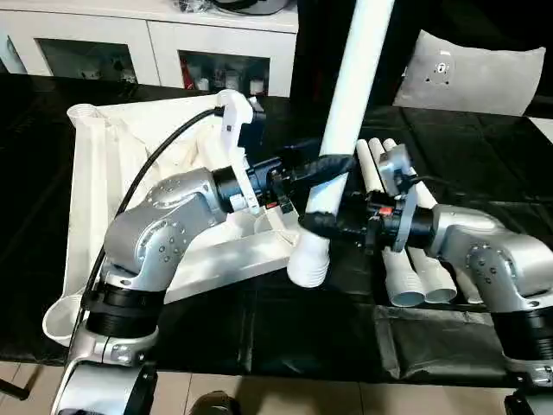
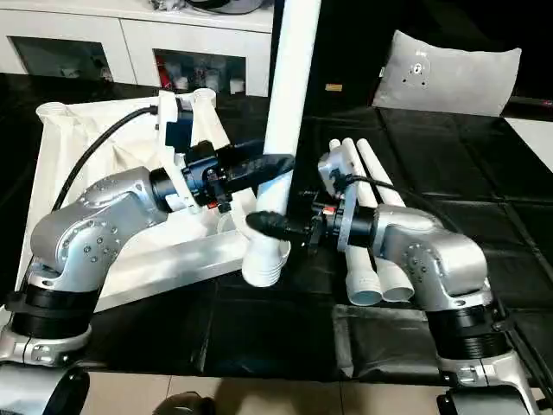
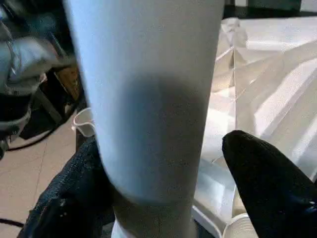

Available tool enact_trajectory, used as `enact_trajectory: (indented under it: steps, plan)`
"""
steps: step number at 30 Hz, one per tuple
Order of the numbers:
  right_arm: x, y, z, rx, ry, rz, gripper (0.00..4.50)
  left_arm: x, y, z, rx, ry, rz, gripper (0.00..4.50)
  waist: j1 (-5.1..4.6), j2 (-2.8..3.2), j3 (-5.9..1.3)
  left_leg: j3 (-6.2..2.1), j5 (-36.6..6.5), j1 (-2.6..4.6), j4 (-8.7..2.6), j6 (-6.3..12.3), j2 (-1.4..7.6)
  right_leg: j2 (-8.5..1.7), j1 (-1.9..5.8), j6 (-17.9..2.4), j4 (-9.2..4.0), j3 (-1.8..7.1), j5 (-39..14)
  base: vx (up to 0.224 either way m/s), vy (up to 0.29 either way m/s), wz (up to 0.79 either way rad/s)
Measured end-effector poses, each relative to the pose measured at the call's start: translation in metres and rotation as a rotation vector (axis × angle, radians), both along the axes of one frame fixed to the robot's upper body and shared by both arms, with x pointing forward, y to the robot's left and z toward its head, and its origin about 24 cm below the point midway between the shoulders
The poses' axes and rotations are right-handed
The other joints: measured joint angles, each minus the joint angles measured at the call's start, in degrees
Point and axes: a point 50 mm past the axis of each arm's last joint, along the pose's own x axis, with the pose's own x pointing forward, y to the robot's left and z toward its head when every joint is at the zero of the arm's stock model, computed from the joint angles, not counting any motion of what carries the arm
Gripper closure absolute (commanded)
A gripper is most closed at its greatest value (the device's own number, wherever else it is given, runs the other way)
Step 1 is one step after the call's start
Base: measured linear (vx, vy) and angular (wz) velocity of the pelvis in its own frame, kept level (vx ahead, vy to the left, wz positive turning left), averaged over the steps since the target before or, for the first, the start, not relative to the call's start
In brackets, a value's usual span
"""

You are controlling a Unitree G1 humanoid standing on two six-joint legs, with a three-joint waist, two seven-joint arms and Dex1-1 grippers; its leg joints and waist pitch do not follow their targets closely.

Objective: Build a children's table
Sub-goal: Pick table leg

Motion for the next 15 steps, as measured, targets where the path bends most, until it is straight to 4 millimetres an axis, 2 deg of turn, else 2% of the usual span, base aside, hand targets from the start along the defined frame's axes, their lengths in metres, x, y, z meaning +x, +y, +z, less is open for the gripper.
enact_trajectory:
  steps: [1, 8, 10, 11, 15]
  plan:
    - [0.0000, 0.0001, -0.0008, -0.001, 0.003, 0.002, 0.86, -0.0001, -0.0001, 0.0001, 0.000, -0.002, -0.003, 2.73, -0.01, 0.00, 0.00, 0.01, 0.0, 0.00, 0.00, 0.02, 0.00, -0.01, 0.00, 0.0, 0.00, 0.00, 0.0, 0.000, 0.000, 0.00]
    - [-0.0010, 0.0033, -0.0046, 0.001, 0.009, 0.037, 1.66, -0.0013, -0.0009, -0.0005, 0.007, -0.006, -0.025, 2.73, 0.01, 0.00, 0.00, 0.03, 0.0, 0.00, 0.00, 0.06, 0.00, -0.02, 0.00, 0.0, 0.01, -0.01, 0.0, 0.000, 0.000, 0.00]
    - [-0.0015, 0.0039, -0.0047, 0.004, 0.010, 0.047, 1.71, -0.0015, -0.0011, -0.0005, 0.009, -0.009, -0.027, 2.73, 0.01, 0.00, 0.00, 0.04, 0.0, 0.00, 0.01, 0.07, 0.00, -0.03, 0.00, 0.0, 0.01, -0.01, 0.0, 0.000, 0.000, 0.00]
    - [-0.0017, 0.0040, -0.0047, 0.006, 0.011, 0.052, 1.93, -0.0016, -0.0012, -0.0003, 0.008, -0.013, -0.028, 2.73, 0.01, 0.00, 0.00, 0.05, 0.0, 0.00, 0.01, 0.07, 0.00, -0.03, 0.01, 0.0, 0.02, -0.01, 0.0, 0.000, 0.000, 0.00]
    - [-0.0023, 0.0044, -0.0046, 0.009, 0.011, 0.062, 2.23, -0.0016, -0.0014, -0.0004, 0.009, -0.016, -0.028, 2.73, 0.01, 0.00, 0.00, 0.06, 0.0, 0.00, 0.02, 0.08, 0.00, -0.04, 0.00, 0.0, 0.03, -0.01, 0.0, 0.000, 0.000, 0.00]
